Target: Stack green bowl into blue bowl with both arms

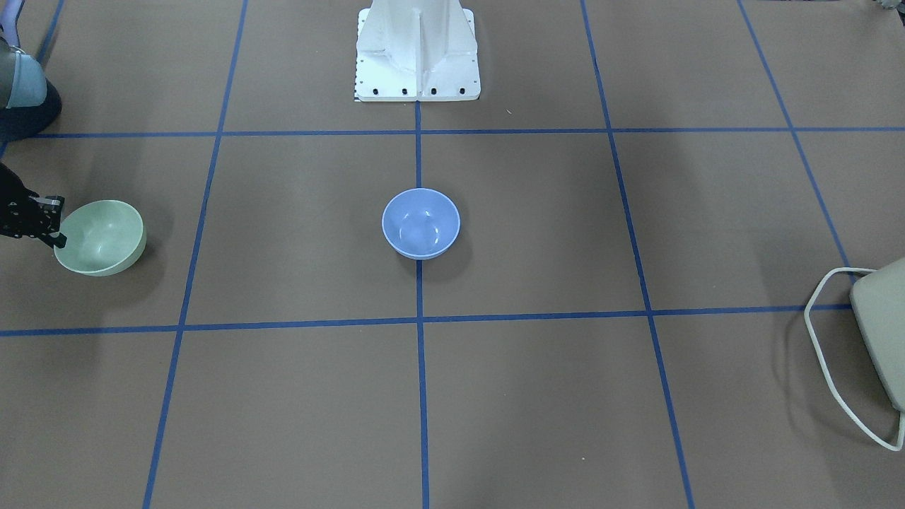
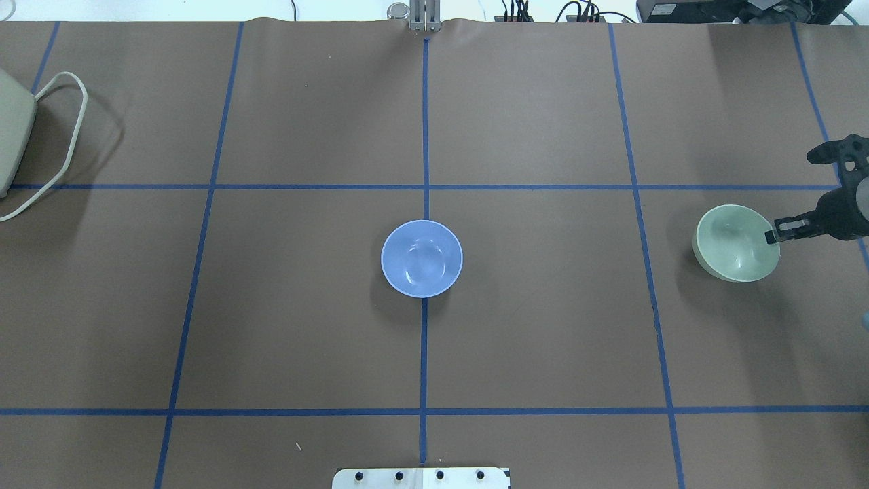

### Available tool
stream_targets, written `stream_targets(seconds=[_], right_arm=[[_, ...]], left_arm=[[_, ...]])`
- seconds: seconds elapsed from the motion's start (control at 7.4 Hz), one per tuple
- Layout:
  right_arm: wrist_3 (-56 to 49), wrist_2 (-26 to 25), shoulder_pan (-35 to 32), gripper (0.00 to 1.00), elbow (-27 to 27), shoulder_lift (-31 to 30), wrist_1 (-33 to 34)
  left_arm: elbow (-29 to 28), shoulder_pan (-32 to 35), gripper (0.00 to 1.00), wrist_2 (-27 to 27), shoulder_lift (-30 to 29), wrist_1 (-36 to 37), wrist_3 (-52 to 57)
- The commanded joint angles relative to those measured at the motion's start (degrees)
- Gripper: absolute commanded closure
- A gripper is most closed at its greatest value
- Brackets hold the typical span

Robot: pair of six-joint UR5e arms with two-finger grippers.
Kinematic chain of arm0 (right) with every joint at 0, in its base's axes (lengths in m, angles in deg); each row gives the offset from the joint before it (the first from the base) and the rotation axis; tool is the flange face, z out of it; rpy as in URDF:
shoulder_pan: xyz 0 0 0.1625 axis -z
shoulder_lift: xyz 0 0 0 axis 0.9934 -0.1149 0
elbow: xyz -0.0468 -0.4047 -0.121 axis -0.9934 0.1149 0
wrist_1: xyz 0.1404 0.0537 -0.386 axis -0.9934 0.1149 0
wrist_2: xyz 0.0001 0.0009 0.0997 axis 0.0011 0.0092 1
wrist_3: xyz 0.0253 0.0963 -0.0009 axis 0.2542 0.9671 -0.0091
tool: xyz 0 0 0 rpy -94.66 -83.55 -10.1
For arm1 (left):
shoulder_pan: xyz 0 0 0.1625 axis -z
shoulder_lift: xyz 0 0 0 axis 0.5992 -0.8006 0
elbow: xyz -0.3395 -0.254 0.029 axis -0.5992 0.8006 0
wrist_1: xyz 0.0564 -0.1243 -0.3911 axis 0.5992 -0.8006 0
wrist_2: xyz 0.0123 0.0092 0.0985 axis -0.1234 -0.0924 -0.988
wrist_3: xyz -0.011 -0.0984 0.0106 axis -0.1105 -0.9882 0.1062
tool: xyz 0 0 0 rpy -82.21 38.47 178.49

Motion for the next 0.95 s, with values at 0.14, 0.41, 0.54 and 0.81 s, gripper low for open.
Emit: stream_targets(seconds=[0.14, 0.41, 0.54, 0.81], right_arm=[[0.43, 2.92, -1.53, 1.0, -10.6, 10.08, 21.36], [15.19, 4.67, 0.39, 1.0, -14.6, 21.22, 32.07], [22.94, 2.77, 6.24, 1.0, -13.74, 26.24, 32.28], [34.4, -5.29, 14.17, 1.0, -10.06, 38.44, 40.05]], left_arm=[[-5.08, -0.03, 0.01, 0.12, 3.03, -8.81, -5.56], [-4.32, 0.23, 0.01, 0.12, 6.2, -9.81, -5.66], [-4.14, 0.41, 0.01, 0.12, 6.81, -9.9, -5.67], [-4.14, 0.5, 0.01, 0.04, 7.0, -9.9, -5.67]])
